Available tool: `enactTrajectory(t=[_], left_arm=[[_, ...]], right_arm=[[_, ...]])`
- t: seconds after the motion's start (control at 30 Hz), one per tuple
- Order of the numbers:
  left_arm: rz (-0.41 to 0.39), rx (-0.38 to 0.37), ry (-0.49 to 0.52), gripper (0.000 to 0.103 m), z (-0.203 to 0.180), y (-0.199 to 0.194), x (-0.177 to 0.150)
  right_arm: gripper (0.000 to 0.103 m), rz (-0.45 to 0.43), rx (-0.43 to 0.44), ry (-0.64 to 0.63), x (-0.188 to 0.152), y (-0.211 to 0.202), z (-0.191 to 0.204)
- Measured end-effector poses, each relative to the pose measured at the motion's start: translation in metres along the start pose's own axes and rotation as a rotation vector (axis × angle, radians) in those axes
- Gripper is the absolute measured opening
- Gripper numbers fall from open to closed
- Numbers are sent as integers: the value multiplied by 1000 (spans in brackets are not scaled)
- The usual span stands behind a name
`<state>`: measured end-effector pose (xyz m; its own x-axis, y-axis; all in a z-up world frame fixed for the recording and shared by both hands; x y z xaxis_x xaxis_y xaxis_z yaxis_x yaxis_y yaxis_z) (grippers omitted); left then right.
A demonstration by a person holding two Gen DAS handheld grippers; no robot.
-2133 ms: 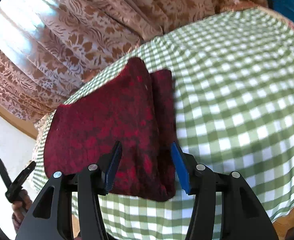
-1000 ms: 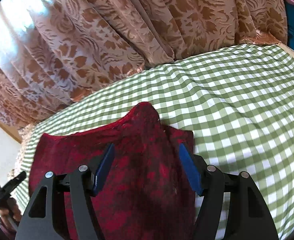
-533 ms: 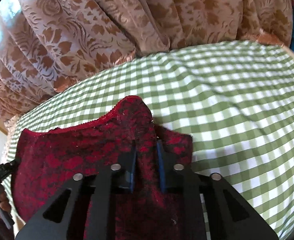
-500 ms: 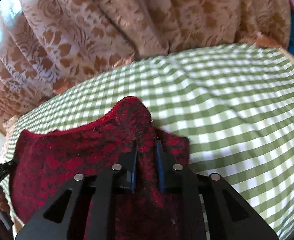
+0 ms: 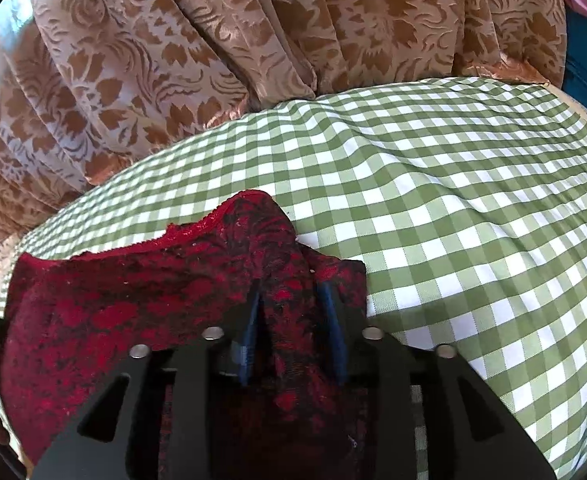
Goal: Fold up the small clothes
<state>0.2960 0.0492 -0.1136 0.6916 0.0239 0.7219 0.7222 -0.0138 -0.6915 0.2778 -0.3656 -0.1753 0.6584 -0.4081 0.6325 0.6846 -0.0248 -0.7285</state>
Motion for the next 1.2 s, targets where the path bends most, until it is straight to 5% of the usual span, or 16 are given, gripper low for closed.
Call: enactTrajectory(t=[0.07, 0.4, 0.6, 0.8, 1.2], left_arm=[[-23, -2, -3, 38, 4, -13, 1], [-89, -8, 23, 43, 2, -56, -5], [-94, -24, 38, 44, -5, -70, -16], [-98, -41, 69, 44, -16, -80, -27], [-81, -57, 116, 47, -36, -82, -39]], right_arm=[[60, -15, -11, 22, 3, -7, -2], [60, -137, 76, -51, 9, -72, 28], [60, -65, 201, -88, -25, -84, 60], [60, 21, 202, -80, -62, -64, 57], [60, 24, 286, -18, -62, -65, 49]])
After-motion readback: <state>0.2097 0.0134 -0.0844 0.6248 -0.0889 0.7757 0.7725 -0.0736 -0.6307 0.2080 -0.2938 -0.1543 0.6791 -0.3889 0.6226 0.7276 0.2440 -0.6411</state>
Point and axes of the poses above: each gripper's, at about its wrist camera, not at the fingertips, and y roughly the way its jaws point, z to its left, x to its top, the point moved 9 cm from there along y, roughly the way its jaws point, and after that the axes turned 3 degrees about y, right-handed, at the moved point
